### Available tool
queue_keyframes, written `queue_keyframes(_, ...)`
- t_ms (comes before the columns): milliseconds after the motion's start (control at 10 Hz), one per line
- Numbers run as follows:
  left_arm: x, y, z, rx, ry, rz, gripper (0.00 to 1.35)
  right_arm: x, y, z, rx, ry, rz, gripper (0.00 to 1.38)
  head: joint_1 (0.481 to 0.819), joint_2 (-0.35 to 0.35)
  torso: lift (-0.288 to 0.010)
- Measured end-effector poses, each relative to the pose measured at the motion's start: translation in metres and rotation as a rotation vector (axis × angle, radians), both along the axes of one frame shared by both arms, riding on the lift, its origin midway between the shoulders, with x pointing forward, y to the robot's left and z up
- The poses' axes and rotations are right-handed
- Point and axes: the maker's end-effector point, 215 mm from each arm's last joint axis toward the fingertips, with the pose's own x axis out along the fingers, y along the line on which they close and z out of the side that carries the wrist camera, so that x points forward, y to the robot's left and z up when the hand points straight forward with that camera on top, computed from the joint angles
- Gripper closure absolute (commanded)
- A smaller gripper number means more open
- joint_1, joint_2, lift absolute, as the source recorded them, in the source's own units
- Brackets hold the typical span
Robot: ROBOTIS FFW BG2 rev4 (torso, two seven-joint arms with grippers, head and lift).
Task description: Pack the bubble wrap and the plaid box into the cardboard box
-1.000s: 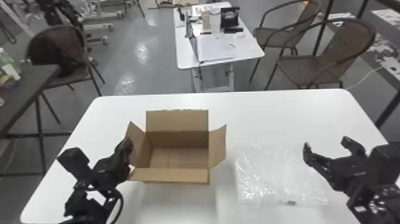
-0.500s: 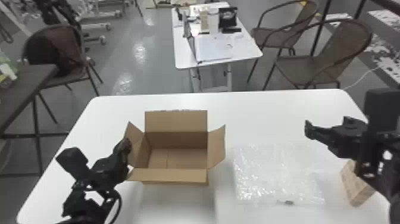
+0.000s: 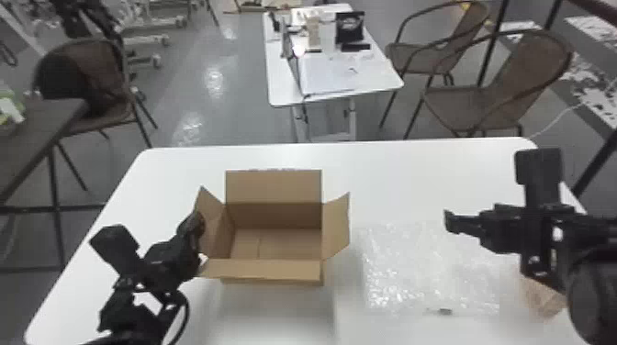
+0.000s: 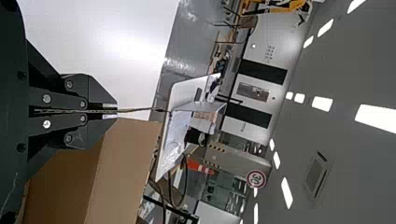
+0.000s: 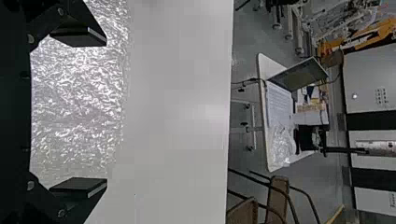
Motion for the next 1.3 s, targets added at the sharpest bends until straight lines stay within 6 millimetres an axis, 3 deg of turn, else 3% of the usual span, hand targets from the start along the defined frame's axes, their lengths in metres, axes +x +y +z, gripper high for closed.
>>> queue_keyframes(300, 0.002, -0.003, 0.001, 0.002, -0.003, -0.005, 1.21, 0.006, 0.017, -0.042, 0.007, 0.085, 0.082, 0.22, 0.695, 0.152, -0.065)
queue_keyframes(500, 0.003, -0.004, 0.001, 0.005, -0.003, -0.006, 1.21, -0.001, 0.023, -0.067, -0.019, 0.165, 0.101, 0.22, 0.695, 0.159, -0.065)
queue_keyframes(1000, 0.004, -0.004, 0.002, 0.012, -0.010, -0.005, 1.21, -0.028, -0.007, -0.094, -0.121, 0.311, 0.002, 0.22, 0.695, 0.134, -0.065)
queue_keyframes(1300, 0.004, -0.005, 0.001, 0.013, -0.007, -0.007, 1.21, -0.036, 0.001, -0.115, -0.064, 0.372, 0.005, 0.22, 0.695, 0.140, -0.065)
